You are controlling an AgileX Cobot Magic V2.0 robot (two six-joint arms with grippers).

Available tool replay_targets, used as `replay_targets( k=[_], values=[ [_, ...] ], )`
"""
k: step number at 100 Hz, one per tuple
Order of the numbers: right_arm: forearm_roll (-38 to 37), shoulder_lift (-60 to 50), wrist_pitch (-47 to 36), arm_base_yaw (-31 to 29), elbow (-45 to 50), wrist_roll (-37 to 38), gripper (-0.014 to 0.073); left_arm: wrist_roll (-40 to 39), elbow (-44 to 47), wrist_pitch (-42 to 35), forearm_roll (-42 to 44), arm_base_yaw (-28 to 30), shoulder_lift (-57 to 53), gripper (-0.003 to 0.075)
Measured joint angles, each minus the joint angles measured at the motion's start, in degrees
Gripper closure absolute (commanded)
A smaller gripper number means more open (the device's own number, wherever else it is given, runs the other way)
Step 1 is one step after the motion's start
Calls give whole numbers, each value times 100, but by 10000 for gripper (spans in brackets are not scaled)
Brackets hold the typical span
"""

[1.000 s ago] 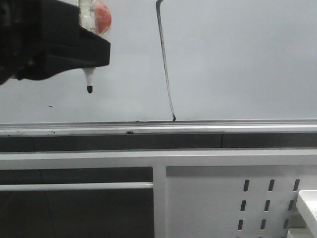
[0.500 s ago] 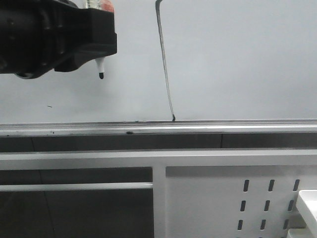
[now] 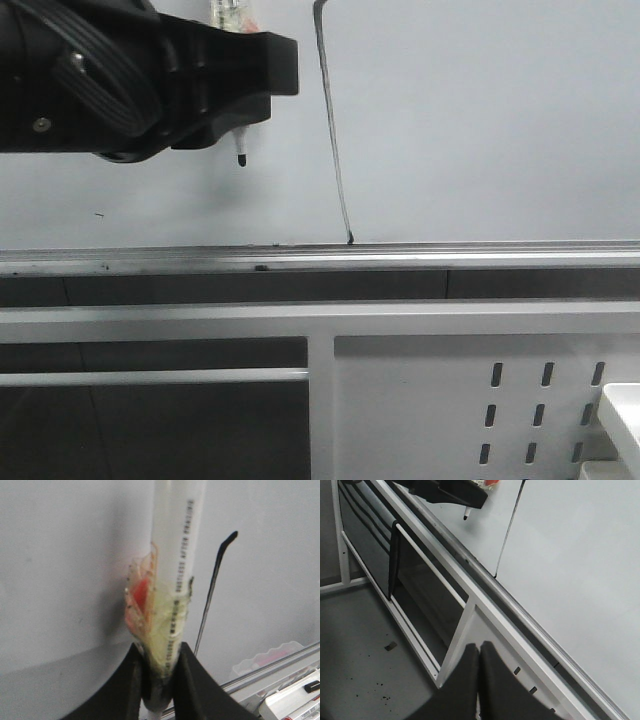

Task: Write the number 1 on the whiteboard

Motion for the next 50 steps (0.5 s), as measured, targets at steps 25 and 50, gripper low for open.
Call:
replay_targets(
  k=[25, 50],
  values=[
    [0, 0, 0, 0, 0, 4, 642, 0, -282, 519, -34, 210, 81, 740],
    [0, 0, 0, 0, 0, 26, 642, 25, -576, 1547, 105, 625, 91, 740]
  ],
)
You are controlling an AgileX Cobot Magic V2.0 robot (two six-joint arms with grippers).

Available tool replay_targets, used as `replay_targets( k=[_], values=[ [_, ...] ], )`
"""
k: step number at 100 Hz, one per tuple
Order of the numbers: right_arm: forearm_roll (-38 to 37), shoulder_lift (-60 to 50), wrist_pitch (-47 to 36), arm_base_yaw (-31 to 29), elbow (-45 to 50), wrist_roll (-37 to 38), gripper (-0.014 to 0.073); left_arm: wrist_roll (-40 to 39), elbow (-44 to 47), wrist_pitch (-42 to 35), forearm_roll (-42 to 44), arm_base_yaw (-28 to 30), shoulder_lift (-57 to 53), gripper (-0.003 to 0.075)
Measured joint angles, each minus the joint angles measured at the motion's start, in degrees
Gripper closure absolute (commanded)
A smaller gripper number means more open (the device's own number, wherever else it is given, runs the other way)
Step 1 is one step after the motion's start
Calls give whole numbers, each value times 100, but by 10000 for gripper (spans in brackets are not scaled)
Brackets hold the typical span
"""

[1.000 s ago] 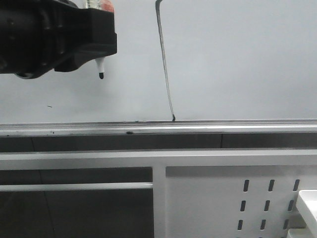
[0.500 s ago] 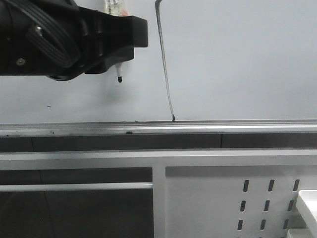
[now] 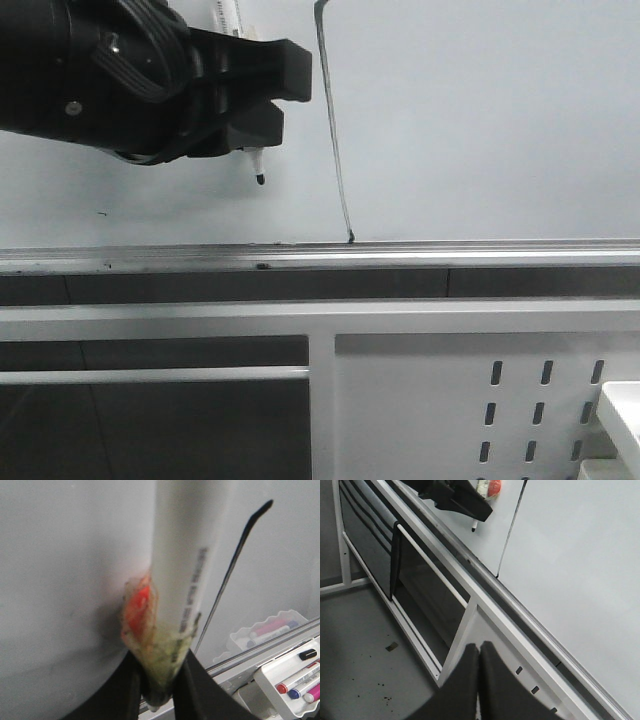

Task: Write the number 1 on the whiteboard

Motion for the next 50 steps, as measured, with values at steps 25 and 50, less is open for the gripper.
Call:
replay_targets(
  k=[25, 50],
  values=[
    [13, 0, 0, 0, 0, 0, 642, -1, -234, 529, -46, 102, 0, 740],
    [136, 0, 0, 0, 0, 0, 642, -12, -301, 645, -93, 110, 0, 740]
  ],
)
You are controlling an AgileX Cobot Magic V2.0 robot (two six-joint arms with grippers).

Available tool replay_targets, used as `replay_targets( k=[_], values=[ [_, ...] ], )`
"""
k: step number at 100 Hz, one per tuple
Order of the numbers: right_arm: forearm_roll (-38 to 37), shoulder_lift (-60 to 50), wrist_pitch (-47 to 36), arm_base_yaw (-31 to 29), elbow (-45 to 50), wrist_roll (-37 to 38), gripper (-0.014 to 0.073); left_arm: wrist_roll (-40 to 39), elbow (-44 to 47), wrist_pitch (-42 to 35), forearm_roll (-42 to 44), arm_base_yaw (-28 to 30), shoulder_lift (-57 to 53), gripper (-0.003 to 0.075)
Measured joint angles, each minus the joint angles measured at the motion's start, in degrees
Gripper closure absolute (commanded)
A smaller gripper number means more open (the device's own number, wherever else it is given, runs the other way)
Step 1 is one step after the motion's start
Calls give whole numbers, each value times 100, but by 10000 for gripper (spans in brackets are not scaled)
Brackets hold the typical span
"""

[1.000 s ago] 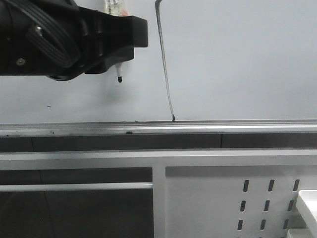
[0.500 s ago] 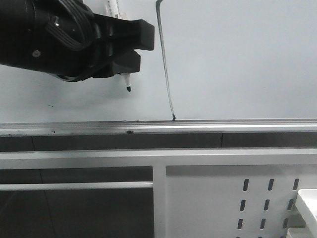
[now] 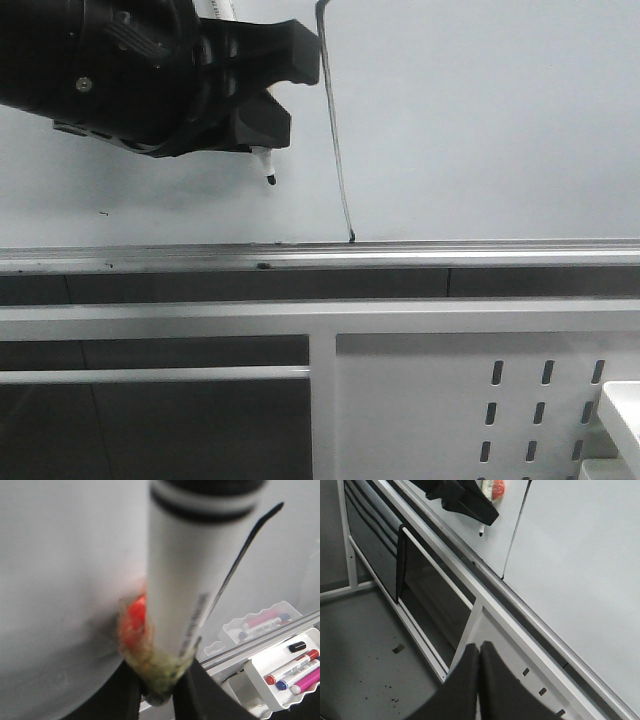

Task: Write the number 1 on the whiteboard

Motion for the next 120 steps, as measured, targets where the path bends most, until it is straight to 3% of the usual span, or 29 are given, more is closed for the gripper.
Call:
replay_targets(
  k=[21, 68, 98, 120],
  values=[
    [60, 0, 0, 0, 0, 0, 642, 0, -4, 24, -12, 0, 0, 725],
    [116, 0, 0, 0, 0, 11, 642, -12, -13, 146, -12, 7, 2, 376],
    [161, 0, 0, 0, 0, 11, 642, -35, -13, 242, -12, 7, 2, 312],
    [245, 0, 0, 0, 0, 11, 642, -57, -13, 350, -23, 7, 2, 211]
  ],
)
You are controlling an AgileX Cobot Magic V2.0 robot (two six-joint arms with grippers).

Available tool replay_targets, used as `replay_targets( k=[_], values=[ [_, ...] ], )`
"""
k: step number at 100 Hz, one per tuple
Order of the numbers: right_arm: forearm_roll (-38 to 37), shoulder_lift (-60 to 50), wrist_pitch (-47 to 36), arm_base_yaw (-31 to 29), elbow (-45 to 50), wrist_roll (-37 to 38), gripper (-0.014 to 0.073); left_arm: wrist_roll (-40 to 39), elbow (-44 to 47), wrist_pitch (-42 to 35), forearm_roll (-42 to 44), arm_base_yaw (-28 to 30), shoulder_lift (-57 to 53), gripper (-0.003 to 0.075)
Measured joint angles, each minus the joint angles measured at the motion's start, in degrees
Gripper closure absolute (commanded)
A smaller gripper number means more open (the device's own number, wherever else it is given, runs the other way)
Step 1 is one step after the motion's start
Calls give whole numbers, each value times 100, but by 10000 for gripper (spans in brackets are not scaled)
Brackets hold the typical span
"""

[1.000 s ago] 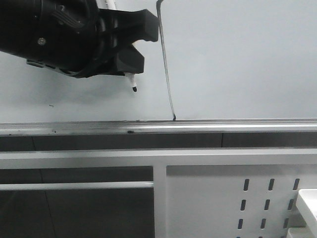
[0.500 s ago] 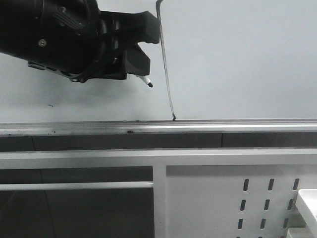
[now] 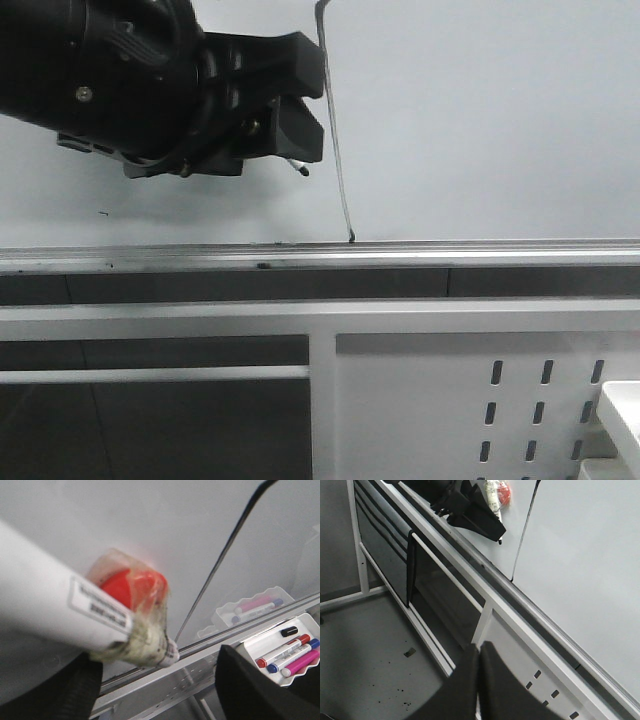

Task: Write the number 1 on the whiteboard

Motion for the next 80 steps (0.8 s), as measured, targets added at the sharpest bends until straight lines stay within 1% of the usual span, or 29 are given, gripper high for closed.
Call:
replay_targets(
  k=[80],
  values=[
    [114, 0, 0, 0, 0, 0, 642, -22, 0, 291, -236, 58, -225, 211]
  ],
)
